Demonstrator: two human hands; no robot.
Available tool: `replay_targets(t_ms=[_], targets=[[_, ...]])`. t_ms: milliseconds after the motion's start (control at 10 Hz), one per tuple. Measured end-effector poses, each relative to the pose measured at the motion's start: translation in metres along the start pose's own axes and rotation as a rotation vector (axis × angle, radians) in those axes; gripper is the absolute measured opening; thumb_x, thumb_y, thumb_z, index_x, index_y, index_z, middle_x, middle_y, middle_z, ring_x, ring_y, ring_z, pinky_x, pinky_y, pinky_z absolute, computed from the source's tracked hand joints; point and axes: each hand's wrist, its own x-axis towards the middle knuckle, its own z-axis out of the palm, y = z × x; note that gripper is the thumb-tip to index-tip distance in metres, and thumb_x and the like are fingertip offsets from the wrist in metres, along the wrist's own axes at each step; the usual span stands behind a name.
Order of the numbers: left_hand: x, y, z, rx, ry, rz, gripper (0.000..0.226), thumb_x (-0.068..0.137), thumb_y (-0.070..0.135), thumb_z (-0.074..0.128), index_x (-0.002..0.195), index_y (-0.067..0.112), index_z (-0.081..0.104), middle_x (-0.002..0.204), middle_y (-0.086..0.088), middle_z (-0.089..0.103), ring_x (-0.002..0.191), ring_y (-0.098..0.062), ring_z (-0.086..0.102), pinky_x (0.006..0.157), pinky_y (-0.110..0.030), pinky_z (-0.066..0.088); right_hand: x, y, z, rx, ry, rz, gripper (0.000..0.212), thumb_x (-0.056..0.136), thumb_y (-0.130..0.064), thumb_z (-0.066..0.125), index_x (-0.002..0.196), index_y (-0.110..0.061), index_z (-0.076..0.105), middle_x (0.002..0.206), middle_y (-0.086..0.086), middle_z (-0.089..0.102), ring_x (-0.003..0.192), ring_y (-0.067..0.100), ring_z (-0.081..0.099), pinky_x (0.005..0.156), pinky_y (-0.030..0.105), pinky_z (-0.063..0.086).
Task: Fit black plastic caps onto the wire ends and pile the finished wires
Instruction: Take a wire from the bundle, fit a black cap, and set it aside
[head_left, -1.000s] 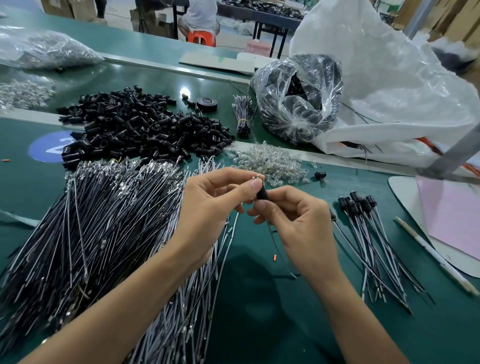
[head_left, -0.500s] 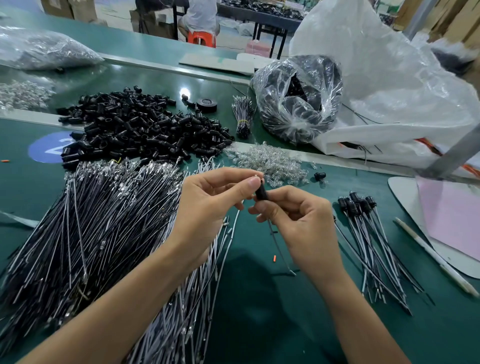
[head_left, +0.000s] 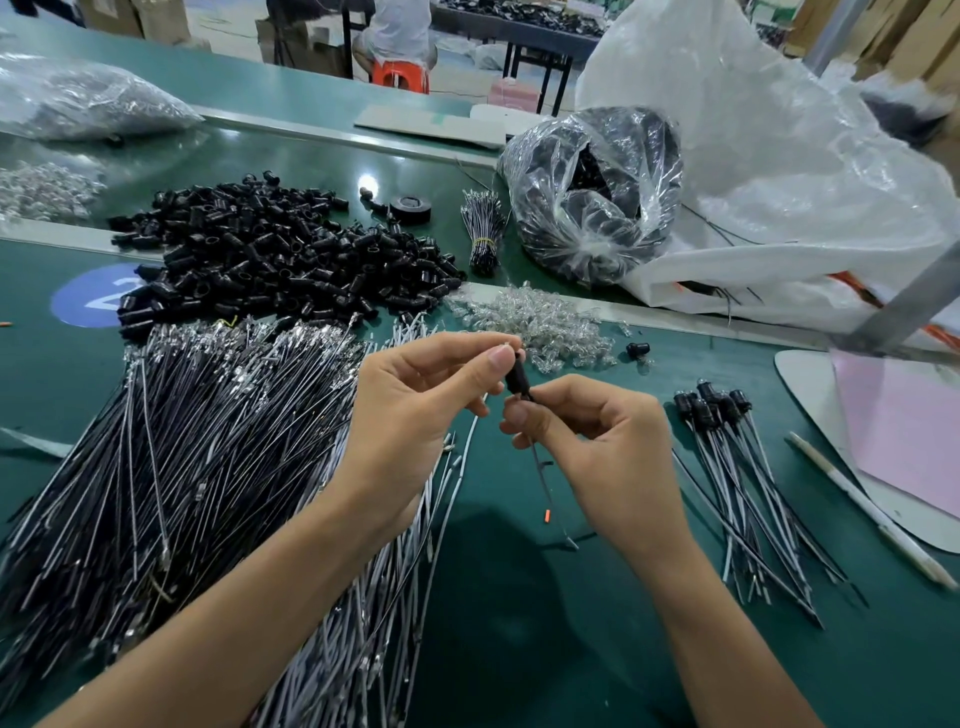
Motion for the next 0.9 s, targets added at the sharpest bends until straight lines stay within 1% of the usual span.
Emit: replay_targets(t_ms=[200, 300, 400, 500, 600, 700, 800, 900], targets=[[0.0003, -0.0012, 0.0007, -0.004, 0.008, -0.001, 0.018, 0.067, 0.020, 0.073, 0.081, 0.010, 0.078, 0.075, -0.001, 0.073, 0.063, -0.009, 0.059, 0.056, -0.017, 0.047, -0.0007, 0.0002, 0.0003, 0.005, 0.012, 0.001, 0.009, 0.081, -0.012, 0.077, 0.074, -0.017, 0.074, 0.067, 0.001, 0.072, 0.062, 0.017, 0.070, 0.068, 0.042, 0.057], [0.0002, -0.0023, 0.0003, 0.001, 0.002, -0.002, 0.018, 0.068, 0.021, 0.073, 0.082, 0.011, 0.078, 0.077, -0.002, 0.074, 0.064, -0.010, 0.059, 0.057, -0.018, 0.047, -0.0004, 0.0006, 0.0002, 0.000, 0.004, 0.002, 0.010, 0.082, -0.013, 0.077, 0.074, -0.019, 0.074, 0.067, 0.001, 0.073, 0.063, 0.019, 0.070, 0.070, 0.046, 0.057], [0.0000, -0.0027, 0.0002, 0.016, -0.001, 0.007, 0.017, 0.068, 0.021, 0.074, 0.081, 0.013, 0.079, 0.077, -0.002, 0.074, 0.065, -0.010, 0.060, 0.058, -0.018, 0.047, -0.0004, 0.0004, 0.0001, 0.005, 0.000, -0.006, 0.009, 0.083, -0.013, 0.076, 0.078, -0.020, 0.075, 0.070, -0.001, 0.073, 0.064, 0.017, 0.070, 0.071, 0.044, 0.058], [-0.0004, -0.0034, 0.0004, 0.051, -0.009, 0.047, 0.011, 0.072, 0.018, 0.072, 0.080, 0.016, 0.079, 0.079, -0.001, 0.075, 0.067, -0.009, 0.063, 0.059, -0.018, 0.048, -0.0007, 0.0012, 0.0004, 0.011, 0.004, -0.016, 0.008, 0.083, -0.011, 0.075, 0.081, -0.018, 0.075, 0.073, -0.004, 0.074, 0.066, 0.014, 0.071, 0.071, 0.035, 0.058], [-0.0017, -0.0048, 0.0003, 0.064, -0.015, 0.065, 0.009, 0.074, 0.017, 0.072, 0.079, 0.017, 0.079, 0.082, 0.000, 0.075, 0.073, -0.009, 0.065, 0.061, -0.018, 0.049, -0.0012, 0.0025, 0.0021, 0.029, 0.024, -0.019, 0.010, 0.084, -0.007, 0.074, 0.083, -0.016, 0.075, 0.075, -0.005, 0.075, 0.067, 0.013, 0.071, 0.072, 0.033, 0.058], [-0.0026, -0.0054, -0.0001, 0.048, -0.029, 0.057, 0.006, 0.076, 0.014, 0.075, 0.079, 0.018, 0.079, 0.083, -0.001, 0.075, 0.072, -0.008, 0.064, 0.062, -0.019, 0.049, -0.0033, 0.0037, 0.0045, 0.062, 0.032, -0.024, 0.009, 0.085, -0.006, 0.073, 0.086, -0.015, 0.075, 0.078, -0.003, 0.076, 0.070, 0.015, 0.072, 0.073, 0.036, 0.059], [-0.0035, -0.0060, 0.0001, 0.065, -0.019, 0.078, 0.010, 0.079, 0.010, 0.070, 0.082, 0.016, 0.078, 0.083, -0.003, 0.075, 0.071, -0.010, 0.065, 0.063, -0.020, 0.050, -0.0045, 0.0038, 0.0079, 0.057, 0.035, -0.047, 0.008, 0.086, -0.008, 0.071, 0.085, -0.015, 0.075, 0.076, -0.004, 0.075, 0.068, 0.016, 0.072, 0.070, 0.032, 0.058], [-0.0053, -0.0060, 0.0022, 0.040, -0.079, 0.040, 0.019, 0.078, 0.013, 0.072, 0.097, 0.018, 0.074, 0.092, -0.008, 0.076, 0.082, -0.017, 0.070, 0.071, -0.024, 0.054, -0.0034, 0.0031, 0.0079, 0.088, 0.091, -0.056, 0.008, 0.085, -0.019, 0.071, 0.080, -0.012, 0.073, 0.069, -0.006, 0.073, 0.063, 0.010, 0.070, 0.065, 0.022, 0.053]])
